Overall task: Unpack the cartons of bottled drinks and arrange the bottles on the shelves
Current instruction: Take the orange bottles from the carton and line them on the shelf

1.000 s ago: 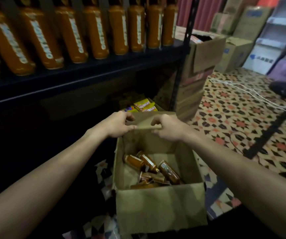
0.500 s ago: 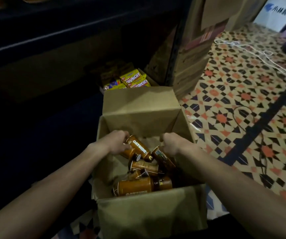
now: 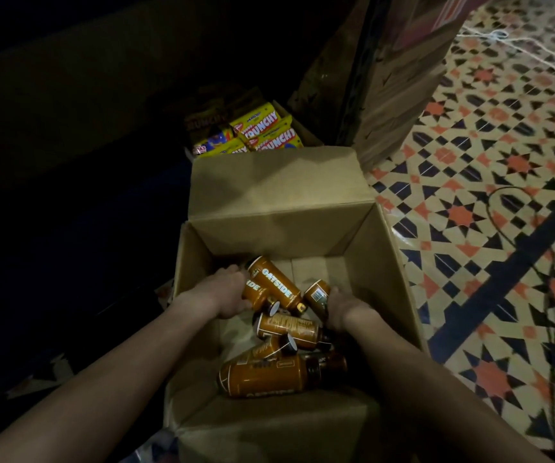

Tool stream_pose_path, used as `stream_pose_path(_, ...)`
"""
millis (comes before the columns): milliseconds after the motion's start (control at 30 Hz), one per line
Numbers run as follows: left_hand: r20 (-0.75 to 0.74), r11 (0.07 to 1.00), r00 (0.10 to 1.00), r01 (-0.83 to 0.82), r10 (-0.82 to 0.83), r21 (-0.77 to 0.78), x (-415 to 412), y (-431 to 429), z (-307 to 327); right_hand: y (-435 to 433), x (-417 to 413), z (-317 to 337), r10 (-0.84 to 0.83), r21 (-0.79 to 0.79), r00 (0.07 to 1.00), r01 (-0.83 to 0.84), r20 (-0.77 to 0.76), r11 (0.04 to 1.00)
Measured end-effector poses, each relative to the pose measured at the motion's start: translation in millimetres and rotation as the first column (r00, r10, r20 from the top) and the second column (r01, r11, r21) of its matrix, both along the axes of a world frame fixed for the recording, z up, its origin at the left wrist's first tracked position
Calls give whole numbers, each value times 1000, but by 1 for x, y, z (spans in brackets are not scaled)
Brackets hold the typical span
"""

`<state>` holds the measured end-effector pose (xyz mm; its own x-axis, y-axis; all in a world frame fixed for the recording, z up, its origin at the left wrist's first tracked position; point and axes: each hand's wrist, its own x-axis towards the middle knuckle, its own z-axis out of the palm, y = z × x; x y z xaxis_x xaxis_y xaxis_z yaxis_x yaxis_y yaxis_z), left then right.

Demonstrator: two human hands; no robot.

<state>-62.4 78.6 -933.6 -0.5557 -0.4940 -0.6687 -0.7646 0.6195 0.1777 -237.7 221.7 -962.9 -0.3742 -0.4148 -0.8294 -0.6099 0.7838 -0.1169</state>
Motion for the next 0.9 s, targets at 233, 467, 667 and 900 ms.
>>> stream_pose_path(233,-68,979,979,184,-190,-81,-4,15,-6,-3,-1,11,-49,-57,999,47,-22,997)
stream_pose_path(467,-59,865,876,458,-478,-205,-12,26,-15,-13,-4,35,-150,-267,986,126,-72,955)
stream_pose_path(667,-37,865,888,435,-457,-251,-15,35,-23,-19,-8,41,-265,-444,964,244,16,862)
stream_pose_path(900,-189,902,902,328,-387,-281,-11,34,-24,-17,-5,38,-272,-597,962,235,30,767)
